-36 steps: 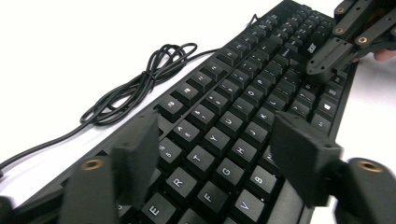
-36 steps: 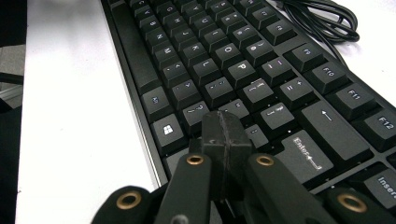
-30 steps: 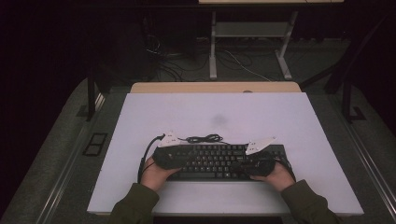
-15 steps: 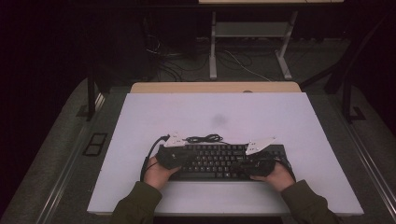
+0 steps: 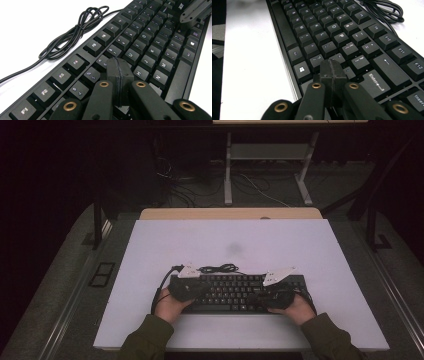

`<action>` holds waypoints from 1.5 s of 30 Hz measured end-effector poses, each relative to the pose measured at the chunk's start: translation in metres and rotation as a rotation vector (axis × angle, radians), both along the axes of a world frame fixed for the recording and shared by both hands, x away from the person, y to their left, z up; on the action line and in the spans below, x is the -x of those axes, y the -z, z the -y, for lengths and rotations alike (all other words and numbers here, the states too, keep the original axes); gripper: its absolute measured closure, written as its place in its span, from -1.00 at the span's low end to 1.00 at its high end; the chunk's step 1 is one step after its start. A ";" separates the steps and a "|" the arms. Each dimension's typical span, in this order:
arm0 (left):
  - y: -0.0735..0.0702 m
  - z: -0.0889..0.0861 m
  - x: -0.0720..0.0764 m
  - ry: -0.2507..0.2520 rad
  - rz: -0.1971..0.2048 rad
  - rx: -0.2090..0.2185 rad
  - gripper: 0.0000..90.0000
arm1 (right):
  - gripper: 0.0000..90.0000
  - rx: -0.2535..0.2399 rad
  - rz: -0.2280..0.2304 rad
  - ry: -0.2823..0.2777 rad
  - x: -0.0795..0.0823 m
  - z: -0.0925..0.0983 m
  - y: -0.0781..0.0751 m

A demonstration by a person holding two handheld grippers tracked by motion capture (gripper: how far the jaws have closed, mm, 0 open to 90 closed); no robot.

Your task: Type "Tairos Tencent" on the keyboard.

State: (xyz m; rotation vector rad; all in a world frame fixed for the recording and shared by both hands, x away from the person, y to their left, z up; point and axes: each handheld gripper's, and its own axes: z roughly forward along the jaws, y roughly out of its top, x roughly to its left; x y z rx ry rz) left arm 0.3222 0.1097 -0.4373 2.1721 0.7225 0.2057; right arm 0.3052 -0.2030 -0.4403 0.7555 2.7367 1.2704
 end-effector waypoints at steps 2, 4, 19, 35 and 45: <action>0.000 0.000 0.000 0.001 0.005 0.001 0.98 | 0.99 0.000 0.000 0.000 0.000 0.000 0.000; -0.001 0.000 0.001 -0.001 0.005 0.010 0.98 | 0.99 0.000 0.001 0.001 0.000 0.000 0.000; -0.012 -0.014 0.005 -0.018 0.012 0.072 0.80 | 0.99 0.002 0.003 0.000 0.000 0.000 0.000; -0.010 -0.030 0.007 -0.071 0.004 0.084 -0.43 | 0.99 0.003 0.004 0.001 0.000 0.000 0.000; -0.010 -0.037 0.009 -0.073 0.001 0.123 -0.48 | 0.99 -0.014 0.018 0.001 0.000 -0.002 -0.006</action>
